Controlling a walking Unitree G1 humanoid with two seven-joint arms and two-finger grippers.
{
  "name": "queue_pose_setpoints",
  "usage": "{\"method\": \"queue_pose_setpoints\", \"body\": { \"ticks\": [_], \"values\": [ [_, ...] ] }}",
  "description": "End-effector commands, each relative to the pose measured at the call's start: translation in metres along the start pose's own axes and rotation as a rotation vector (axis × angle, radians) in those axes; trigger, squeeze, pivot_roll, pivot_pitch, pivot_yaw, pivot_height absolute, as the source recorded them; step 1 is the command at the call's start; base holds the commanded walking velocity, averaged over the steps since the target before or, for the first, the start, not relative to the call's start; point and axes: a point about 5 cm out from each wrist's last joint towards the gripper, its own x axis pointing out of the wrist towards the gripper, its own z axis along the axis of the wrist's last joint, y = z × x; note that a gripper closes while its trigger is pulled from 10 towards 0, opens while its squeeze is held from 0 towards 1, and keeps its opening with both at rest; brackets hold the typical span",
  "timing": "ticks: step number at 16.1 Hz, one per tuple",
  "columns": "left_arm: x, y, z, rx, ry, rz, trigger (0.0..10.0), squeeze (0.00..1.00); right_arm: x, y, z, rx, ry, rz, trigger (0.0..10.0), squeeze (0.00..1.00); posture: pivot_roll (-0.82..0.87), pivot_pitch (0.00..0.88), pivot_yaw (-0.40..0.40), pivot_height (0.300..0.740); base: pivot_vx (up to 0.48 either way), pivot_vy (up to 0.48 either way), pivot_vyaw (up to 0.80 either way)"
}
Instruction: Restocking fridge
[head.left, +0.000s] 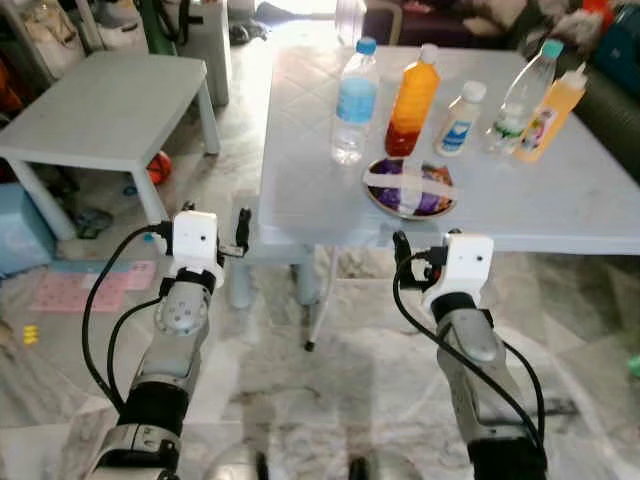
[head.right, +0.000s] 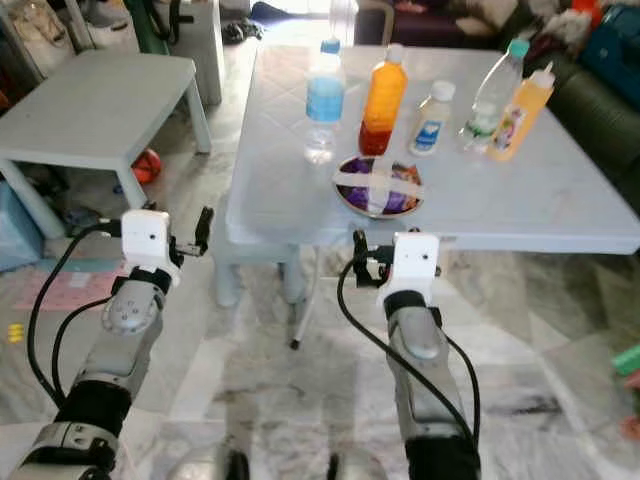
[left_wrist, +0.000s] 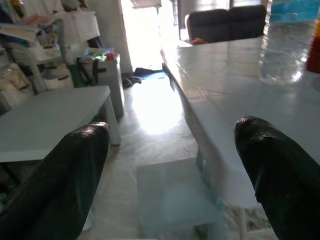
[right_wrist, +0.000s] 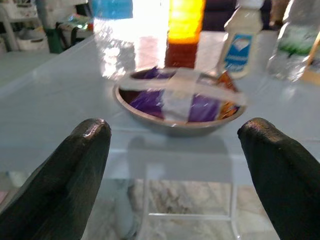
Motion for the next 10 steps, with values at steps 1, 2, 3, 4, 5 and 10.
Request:
{"method": "queue_pose_setpoints", "body": {
  "ticks": [1, 2, 3, 4, 5, 10],
  "values": [
    [0.001, -0.002, 0.006, 0.003, -0.027, -0.020, 10.0, 0.00, 0.003, -0.007, 0.004, 0.001, -0.017, -0.027, 10.0, 0.00, -0.06, 0.049, -0.024, 0.740, 0.000, 0.000, 0.00],
    [0.001, -0.002, 0.006, 0.004, -0.029, -0.021, 10.0, 0.00, 0.003, -0.008, 0.004, 0.002, -0.015, -0.029, 10.0, 0.00, -0.06, 0.050, -0.024, 0.740, 0.000, 0.000, 0.00],
    [0.001, -0.002, 0.007, 0.005, -0.030, -0.022, 10.0, 0.00, 0.003, -0.008, 0.004, 0.002, -0.012, -0.029, 10.0, 0.00, -0.06, 0.050, -0.024, 0.740, 0.000, 0.000, 0.00],
    [0.001, -0.002, 0.007, 0.004, -0.032, -0.023, 10.0, 0.00, 0.002, -0.007, 0.003, 0.003, -0.010, -0.029, 10.0, 0.00, -0.06, 0.053, -0.023, 0.740, 0.000, 0.000, -0.52],
    [0.001, -0.003, 0.007, 0.004, -0.033, -0.026, 10.0, 0.00, 0.002, -0.006, 0.003, 0.004, -0.009, -0.029, 10.0, 0.00, -0.06, 0.053, -0.023, 0.740, 0.000, 0.000, -0.80],
    [0.002, -0.004, 0.009, 0.003, -0.036, -0.035, 10.0, 0.00, 0.015, 0.000, 0.009, 0.011, -0.029, -0.012, 10.0, 0.00, -0.05, 0.075, -0.018, 0.740, 0.000, 0.000, -0.59]
  ]
}}
